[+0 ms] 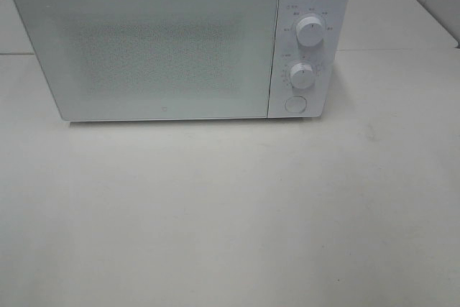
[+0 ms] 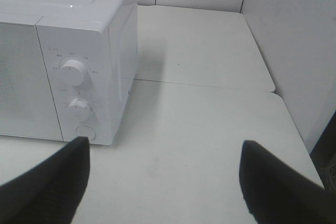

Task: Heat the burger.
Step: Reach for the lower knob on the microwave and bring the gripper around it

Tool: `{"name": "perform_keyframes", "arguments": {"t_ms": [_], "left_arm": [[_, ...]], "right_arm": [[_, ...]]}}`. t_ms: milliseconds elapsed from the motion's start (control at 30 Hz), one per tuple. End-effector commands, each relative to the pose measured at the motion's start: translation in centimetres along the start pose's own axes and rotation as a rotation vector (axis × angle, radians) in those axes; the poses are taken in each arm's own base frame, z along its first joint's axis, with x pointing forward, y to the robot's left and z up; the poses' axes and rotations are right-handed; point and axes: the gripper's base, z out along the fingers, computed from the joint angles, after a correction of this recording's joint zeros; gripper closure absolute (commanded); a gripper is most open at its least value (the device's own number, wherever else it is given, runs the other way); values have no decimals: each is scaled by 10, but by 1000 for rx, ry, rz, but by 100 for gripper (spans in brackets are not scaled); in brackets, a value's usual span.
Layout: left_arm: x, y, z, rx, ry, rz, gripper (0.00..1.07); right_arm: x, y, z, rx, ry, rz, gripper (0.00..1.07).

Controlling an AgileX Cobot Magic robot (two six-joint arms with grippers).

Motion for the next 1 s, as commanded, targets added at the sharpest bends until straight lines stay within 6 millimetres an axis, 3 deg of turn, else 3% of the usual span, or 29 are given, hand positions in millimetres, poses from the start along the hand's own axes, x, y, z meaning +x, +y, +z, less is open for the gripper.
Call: {"name": "perform_keyframes", "arguments": {"t_ms": [33, 100, 300, 533, 867, 1000], "left_arm": [[2, 0, -2, 2, -24, -7, 6], [2, 0, -2, 2, -24, -7, 6], [2, 0, -2, 2, -24, -7, 6], [2, 0, -2, 2, -24, -7, 6], [2, 0, -2, 2, -24, -7, 6], [2, 0, -2, 2, -24, -7, 6]], "right_arm": [[-5, 1, 5, -5, -24, -10, 31], [-9, 2, 20, -12, -12, -13, 31], [-11, 4, 36, -18, 1, -17, 31], [-14, 7, 72, -36, 0, 7, 31], [-10, 11, 109, -55, -1, 21, 31], [1, 15, 123, -82, -100, 22, 31]]}}
